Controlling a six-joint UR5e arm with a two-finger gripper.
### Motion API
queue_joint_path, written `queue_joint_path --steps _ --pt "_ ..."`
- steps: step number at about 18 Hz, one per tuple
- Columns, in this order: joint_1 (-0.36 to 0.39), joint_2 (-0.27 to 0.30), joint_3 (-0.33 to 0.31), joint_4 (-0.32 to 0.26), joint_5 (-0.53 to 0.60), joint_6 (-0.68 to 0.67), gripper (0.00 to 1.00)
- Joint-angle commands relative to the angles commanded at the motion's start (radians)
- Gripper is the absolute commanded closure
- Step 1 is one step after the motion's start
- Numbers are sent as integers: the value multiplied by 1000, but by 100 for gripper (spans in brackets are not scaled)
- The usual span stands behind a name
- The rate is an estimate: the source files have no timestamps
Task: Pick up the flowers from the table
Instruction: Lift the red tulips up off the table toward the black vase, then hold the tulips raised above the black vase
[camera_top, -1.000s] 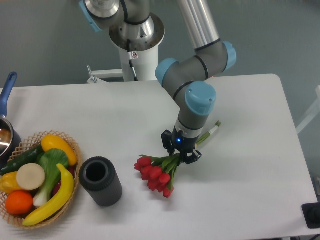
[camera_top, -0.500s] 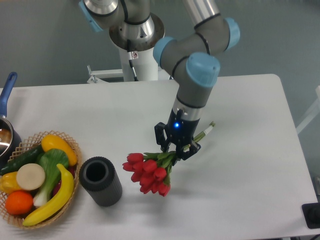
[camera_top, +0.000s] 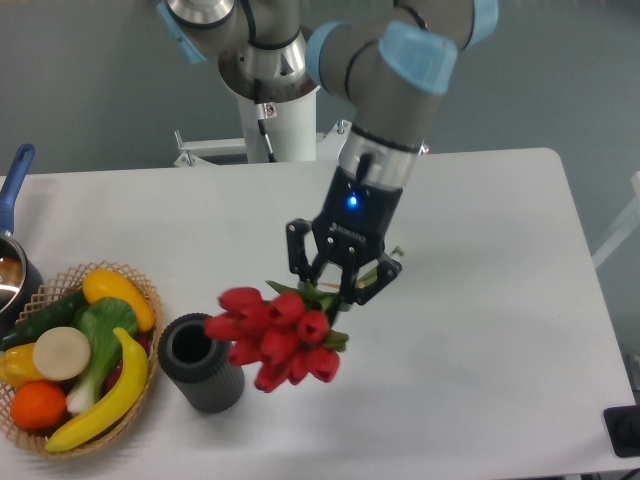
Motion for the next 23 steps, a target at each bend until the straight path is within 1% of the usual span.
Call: queue_joint_path --steps 2,5,7,10,14,23 --pt "0 0 20 2 -103 -34 61" --pt "9 0 19 6 -215 -37 61" --pt "18 0 16 8 -267 -37 61" --pt "31 0 14 6 -301 -38 61" --pt "29 3 9 8 -304 -65 61" --pt "34 0 12 8 -307 -65 61"
